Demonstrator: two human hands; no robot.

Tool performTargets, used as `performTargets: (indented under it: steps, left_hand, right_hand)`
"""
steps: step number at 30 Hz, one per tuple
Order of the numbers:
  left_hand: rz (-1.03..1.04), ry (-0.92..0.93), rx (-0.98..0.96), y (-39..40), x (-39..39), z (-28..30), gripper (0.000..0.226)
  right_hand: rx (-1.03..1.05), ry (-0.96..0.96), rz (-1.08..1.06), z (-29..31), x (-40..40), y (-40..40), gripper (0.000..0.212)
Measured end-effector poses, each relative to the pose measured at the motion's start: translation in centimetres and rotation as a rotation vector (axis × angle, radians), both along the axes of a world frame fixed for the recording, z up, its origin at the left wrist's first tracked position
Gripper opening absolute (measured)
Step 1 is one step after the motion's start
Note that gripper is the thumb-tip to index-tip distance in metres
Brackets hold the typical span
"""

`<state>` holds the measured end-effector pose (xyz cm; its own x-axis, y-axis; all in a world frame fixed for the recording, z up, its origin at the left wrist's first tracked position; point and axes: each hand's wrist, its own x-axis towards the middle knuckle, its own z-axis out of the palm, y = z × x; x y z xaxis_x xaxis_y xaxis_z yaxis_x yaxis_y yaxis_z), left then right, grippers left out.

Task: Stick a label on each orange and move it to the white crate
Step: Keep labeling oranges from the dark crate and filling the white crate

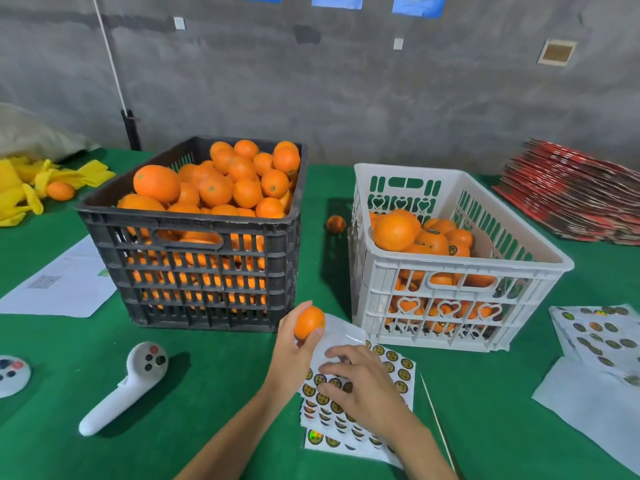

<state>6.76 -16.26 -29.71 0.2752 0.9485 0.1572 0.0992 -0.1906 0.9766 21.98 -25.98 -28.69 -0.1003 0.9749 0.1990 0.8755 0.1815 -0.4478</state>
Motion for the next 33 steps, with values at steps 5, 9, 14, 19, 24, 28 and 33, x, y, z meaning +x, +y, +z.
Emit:
performTargets:
  steps: [5,9,14,19,24,28,33]
  left_hand:
    - [-0.01,-0.047,-0.035,0.7,-0.2,-0.5,0.048]
    - [-0.073,-0.133,-0.096,1.3,-1.3,-0.3,0.047]
    - [-0.069,-0.147,-0.115,0.8,-1.6,-0.2,0.046]
    - [-0.044,-0.196,-0.126,0.0,-1.1,0.2,0.044]
    - [-0.029,-0.24,-0.149,0.1,-1.1,0.2,0.045]
    - [-0.023,-0.253,-0.152,0.2,-1.1,0.1,0.046]
    - [-0.028,-0.242,-0.141,0.3,-1.2,-0.1,0.046]
  right_hand:
    - [0.007,0.026,0.002,0.2,-0.5,0.2,0.032]
    - [-0.055,0.109,-0.011,0.4,0.2,0.2,0.026]
    - [-0.016,0.01,-0.024,0.4,-0.3,1.0,0.038]
    - [-0.034,0.023,-0.036,-0.5,-1.5,1.4,0.056]
    - [-0.041,0.137,-0.073,-0.5,-1.9,1.7,0.029]
    - [-0.052,0.172,-0.096,-0.2,-2.1,1.8,0.015]
    - [-0.046,0.212,-0.131,0.1,-2.2,1.7,0.01]
